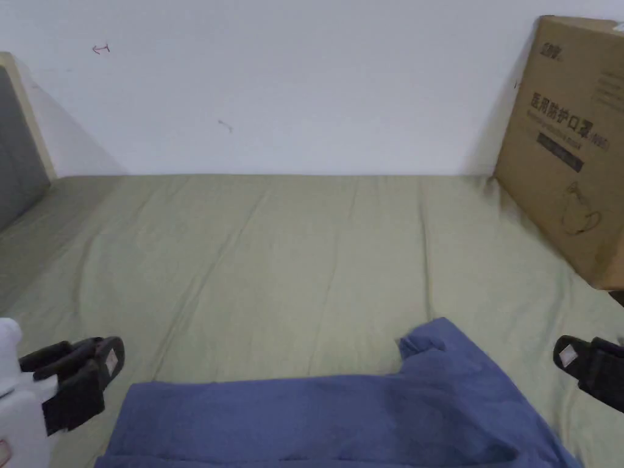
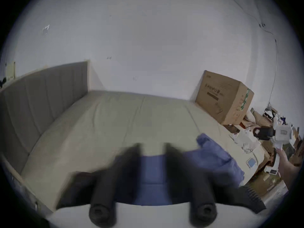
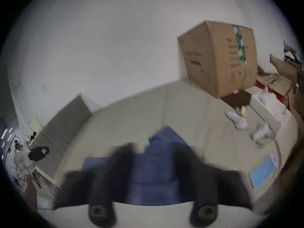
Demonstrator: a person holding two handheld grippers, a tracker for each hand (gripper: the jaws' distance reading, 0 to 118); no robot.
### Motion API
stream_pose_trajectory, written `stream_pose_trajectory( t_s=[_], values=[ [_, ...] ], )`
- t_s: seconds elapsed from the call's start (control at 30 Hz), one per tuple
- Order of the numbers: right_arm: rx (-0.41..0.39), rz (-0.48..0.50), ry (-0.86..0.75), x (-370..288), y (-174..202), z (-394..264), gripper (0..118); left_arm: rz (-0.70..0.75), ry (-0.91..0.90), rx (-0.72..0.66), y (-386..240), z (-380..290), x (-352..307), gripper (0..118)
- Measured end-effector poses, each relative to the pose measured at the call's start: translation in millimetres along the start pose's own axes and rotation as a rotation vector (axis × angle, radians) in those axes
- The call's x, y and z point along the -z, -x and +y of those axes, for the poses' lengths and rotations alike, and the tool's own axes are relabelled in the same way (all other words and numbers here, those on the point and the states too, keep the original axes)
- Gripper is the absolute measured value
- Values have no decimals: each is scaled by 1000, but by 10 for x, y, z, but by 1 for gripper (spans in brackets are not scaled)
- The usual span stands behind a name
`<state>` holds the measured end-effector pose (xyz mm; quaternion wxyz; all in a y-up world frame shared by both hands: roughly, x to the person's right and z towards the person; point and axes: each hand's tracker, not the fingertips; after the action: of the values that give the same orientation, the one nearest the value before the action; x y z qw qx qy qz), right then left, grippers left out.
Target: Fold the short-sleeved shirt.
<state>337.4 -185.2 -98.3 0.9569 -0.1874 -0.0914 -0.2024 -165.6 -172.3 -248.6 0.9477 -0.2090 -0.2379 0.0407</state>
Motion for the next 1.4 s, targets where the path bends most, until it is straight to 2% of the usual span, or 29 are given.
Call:
stream_pose_trajectory(
  t_s=[0.03, 0.1, 0.17, 0.23, 0.27, 0.33, 0.4, 0.43, 0.5, 0.53, 0.57, 0.6, 0.63, 0.73, 0.8, 0.83, 0.87, 0.9, 0.93, 0.97, 1.0, 1.03, 1.07, 1.1, 1.2, 1.27, 1.33, 1.37, 1.4],
  values=[
    [-6, 3, -7, 84, 78, 43, 0, -3, 19, 1, -20, 84, 96, 0],
    [-17, 40, -11, 245, 168, 134, 0, -54, 54, -20, 34, 252, 304, 0],
    [-56, 44, 15, 442, 223, 194, 0, 16, 101, 13, 152, 372, 587, 0],
    [-88, 52, 50, 607, 256, 202, 0, 84, 254, 55, 362, 405, 1027, 0],
    [-97, 56, 68, 693, 269, 193, 0, 82, 365, 34, 539, 391, 1299, 0],
    [-120, 59, 120, 841, 258, 150, 0, -2, 593, -38, 911, 266, 1803, 0],
    [-140, 54, 162, 971, 234, 65, 0, -36, 717, -47, 1124, 17, 2193, 3],
    [-145, 48, 181, 1031, 216, 26, 0, 1, 729, -21, 1185, -88, 2313, 29],
    [-133, 42, 227, 1136, 158, -61, 0, 69, 769, 22, 1236, -324, 2496, 109],
    [-123, 41, 246, 1175, 126, -99, 0, 81, 779, 30, 1266, -434, 2577, 109],
    [-110, 38, 261, 1219, 91, -137, 0, 97, 793, 15, 1308, -559, 2668, 118],
    [-101, 32, 269, 1255, 59, -164, 0, 75, 756, -25, 1333, -541, 2677, 118],
    [-92, 27, 277, 1279, 33, -187, 0, 102, 767, -45, 1399, -671, 2760, 112],
    [-79, 3, 303, 1414, -62, -199, 0, 108, 827, -60, 1423, -891, 2914, 109],
    [-100, -30, 325, 1574, -190, -154, 0, 109, 805, 45, 1305, -895, 2740, 107],
    [-120, -57, 349, 1701, -250, -117, 0, 102, 785, 69, 1250, -847, 2669, 98],
    [-132, -84, 376, 1858, -316, -71, 0, 93, 754, 79, 1209, -766, 2605, 81],
    [-130, -95, 414, 2018, -399, -28, 0, 76, 725, 92, 1177, -675, 2519, 51],
    [-131, -97, 440, 2173, -486, 7, 0, 29, 696, 78, 1146, -623, 2444, 2],
    [-113, -102, 435, 2337, -566, 46, 0, -23, 677, 31, 1105, -583, 2339, 2],
    [-93, -100, 455, 2516, -655, 81, 6, 0, 655, 34, 1062, -530, 2256, 2],
    [-69, -96, 481, 2679, -734, 105, 42, -2, 641, 44, 1084, -458, 2237, 2],
    [-55, -129, 502, 2868, -814, 117, 89, -5, 599, 49, 1062, -407, 2148, 2],
    [-69, -175, 555, 3059, -891, 108, 111, -4, 563, 48, 1047, -364, 2074, 2],
    [-44, -236, 652, 3479, -1117, 31, 111, -25, 546, 35, 992, -296, 1940, 2],
    [-71, -289, 744, 3673, -1207, -78, 110, -19, 529, 9, 990, -268, 1885, 2],
    [-92, -299, 842, 3723, -1223, -195, 103, -43, 520, -47, 1001, -278, 1867, 2],
    [-161, -309, 819, 3695, -1160, -189, 96, -45, 525, -50, 1013, -293, 1876, 2],
    [-191, -288, 788, 3630, -1087, -129, 80, -42, 529, -46, 1019, -301, 1888, 2]
  ],
)
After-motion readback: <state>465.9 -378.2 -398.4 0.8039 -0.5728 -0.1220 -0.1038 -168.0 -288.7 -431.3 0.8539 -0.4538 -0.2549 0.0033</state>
